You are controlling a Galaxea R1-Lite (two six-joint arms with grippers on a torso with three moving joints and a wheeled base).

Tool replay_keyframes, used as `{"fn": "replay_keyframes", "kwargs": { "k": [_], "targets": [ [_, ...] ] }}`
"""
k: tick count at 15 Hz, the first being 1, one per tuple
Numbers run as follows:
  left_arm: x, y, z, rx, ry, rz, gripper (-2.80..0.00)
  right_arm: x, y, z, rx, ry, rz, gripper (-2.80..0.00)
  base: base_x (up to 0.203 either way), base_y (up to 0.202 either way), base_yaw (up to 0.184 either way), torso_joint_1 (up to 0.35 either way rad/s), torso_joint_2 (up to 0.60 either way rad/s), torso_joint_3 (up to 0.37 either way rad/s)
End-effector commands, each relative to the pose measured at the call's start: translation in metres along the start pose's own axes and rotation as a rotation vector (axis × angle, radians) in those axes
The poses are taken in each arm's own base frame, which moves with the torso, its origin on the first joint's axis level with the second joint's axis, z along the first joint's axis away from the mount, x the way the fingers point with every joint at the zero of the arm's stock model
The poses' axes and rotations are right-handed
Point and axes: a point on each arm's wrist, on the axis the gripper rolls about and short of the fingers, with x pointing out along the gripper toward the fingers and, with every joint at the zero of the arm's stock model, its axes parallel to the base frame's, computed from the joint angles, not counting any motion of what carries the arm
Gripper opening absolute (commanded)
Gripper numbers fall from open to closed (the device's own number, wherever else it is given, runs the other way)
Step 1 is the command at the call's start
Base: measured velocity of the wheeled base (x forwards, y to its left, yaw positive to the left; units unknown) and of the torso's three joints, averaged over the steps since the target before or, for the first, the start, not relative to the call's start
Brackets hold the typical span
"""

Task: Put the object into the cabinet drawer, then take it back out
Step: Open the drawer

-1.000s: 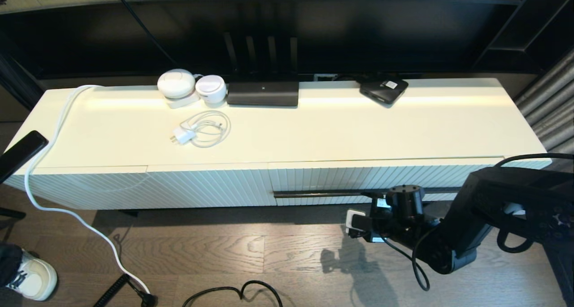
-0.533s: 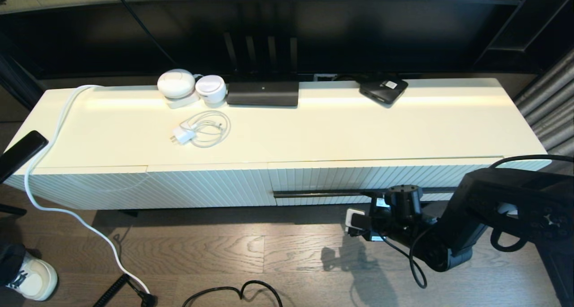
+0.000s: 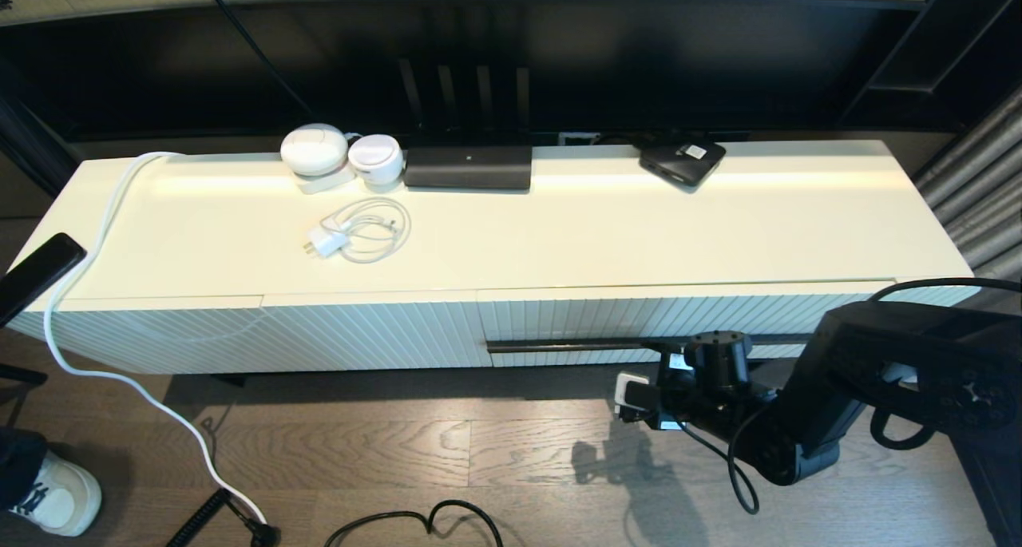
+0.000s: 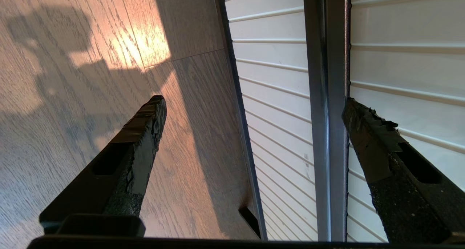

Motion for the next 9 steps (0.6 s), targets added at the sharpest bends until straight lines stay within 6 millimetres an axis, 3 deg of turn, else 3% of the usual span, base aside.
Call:
{"fn": "replay_keyframes", "kwargs": {
  "k": [1, 9],
  "targets": [
    [0.0000, 0.0000, 0.0000, -0.001, -0.001, 0.000, -2.80, 0.0009, 0.0026, -0.0009, -0.007, 0.004, 0.007, 0.00, 0.000, 0.000, 0.000, 0.000, 0.00, 0.000],
    [0.0000, 0.0000, 0.0000, -0.001, -0.001, 0.000, -2.80, 0.0004, 0.0072, -0.0027, -0.008, 0.012, 0.025, 0.00, 0.000, 0.000, 0.000, 0.000, 0.00, 0.000]
  ]
}}
